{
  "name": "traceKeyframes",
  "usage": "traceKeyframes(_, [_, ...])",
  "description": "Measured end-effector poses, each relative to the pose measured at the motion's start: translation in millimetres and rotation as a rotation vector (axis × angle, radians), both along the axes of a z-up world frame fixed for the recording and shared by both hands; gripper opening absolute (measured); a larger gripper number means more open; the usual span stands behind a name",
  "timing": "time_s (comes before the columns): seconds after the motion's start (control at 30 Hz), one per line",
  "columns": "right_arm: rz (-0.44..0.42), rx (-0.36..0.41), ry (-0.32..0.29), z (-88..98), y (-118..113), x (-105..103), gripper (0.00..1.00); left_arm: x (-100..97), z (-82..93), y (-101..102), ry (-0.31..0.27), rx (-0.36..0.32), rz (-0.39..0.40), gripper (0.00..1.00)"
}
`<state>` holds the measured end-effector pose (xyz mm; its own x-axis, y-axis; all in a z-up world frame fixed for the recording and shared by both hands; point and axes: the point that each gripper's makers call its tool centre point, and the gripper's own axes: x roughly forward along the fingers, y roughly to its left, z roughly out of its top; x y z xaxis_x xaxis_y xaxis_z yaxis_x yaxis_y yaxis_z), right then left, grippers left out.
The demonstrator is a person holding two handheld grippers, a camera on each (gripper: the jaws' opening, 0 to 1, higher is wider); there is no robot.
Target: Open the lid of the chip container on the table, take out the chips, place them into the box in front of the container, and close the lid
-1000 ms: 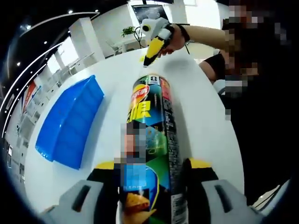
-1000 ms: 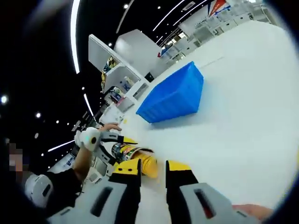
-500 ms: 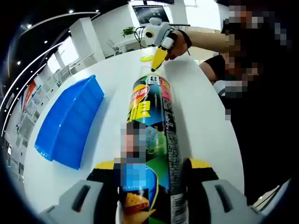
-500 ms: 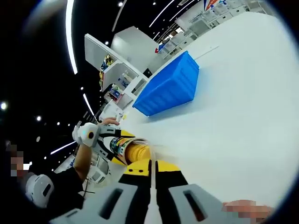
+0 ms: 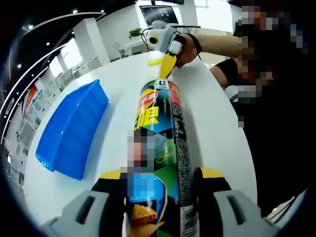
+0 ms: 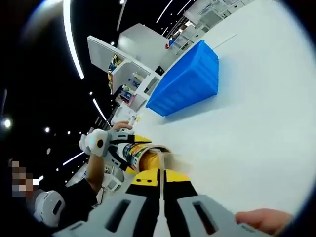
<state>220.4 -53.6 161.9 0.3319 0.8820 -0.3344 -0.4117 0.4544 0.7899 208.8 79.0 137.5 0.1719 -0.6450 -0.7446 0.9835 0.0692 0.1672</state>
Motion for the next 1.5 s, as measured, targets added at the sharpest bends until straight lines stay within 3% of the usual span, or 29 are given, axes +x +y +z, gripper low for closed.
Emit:
traceKeyframes(0.3, [0.035,0.020,0.013,-1.4,23.6,1.4,0.02,-0.3,-1.1,-1.1,0.011,-0.002,0.006,0.58])
traceKeyframes(0.57, [0.045,0.064,0.066,-2.5,28.3,2.2,0.02,-0.6,-4.4,-2.5,0.027,-0.009,0.018,0.59])
traceKeyframes(0.63, [0.104,0.085,0.104,-2.9,42.8,-9.2,0.02,-4.1,-3.5,-12.6,0.009,-0.040,-0.022,0.59])
traceKeyframes(0.67, [0.106,0.063,0.091,-4.8,40.9,-4.7,0.02,-5.7,-8.0,-5.4,0.069,0.001,0.042,0.60])
traceKeyframes(0.87, [0.077,0.082,0.096,-2.6,37.9,2.5,0.02,-0.4,-6.2,-5.3,0.066,-0.040,0.034,0.61])
traceKeyframes(1.23, [0.041,0.060,0.001,-0.5,33.2,10.3,0.04,0.5,-4.1,-6.5,0.063,-0.079,0.043,0.62])
traceKeyframes(1.4, [0.023,0.064,0.024,-0.5,31.0,11.8,0.03,-0.8,-3.2,-7.7,0.055,-0.083,0.049,0.62])
traceKeyframes(1.5, [0.021,0.092,0.006,11.1,29.6,10.0,0.03,-3.2,-1.2,-10.7,0.024,-0.081,0.063,0.62])
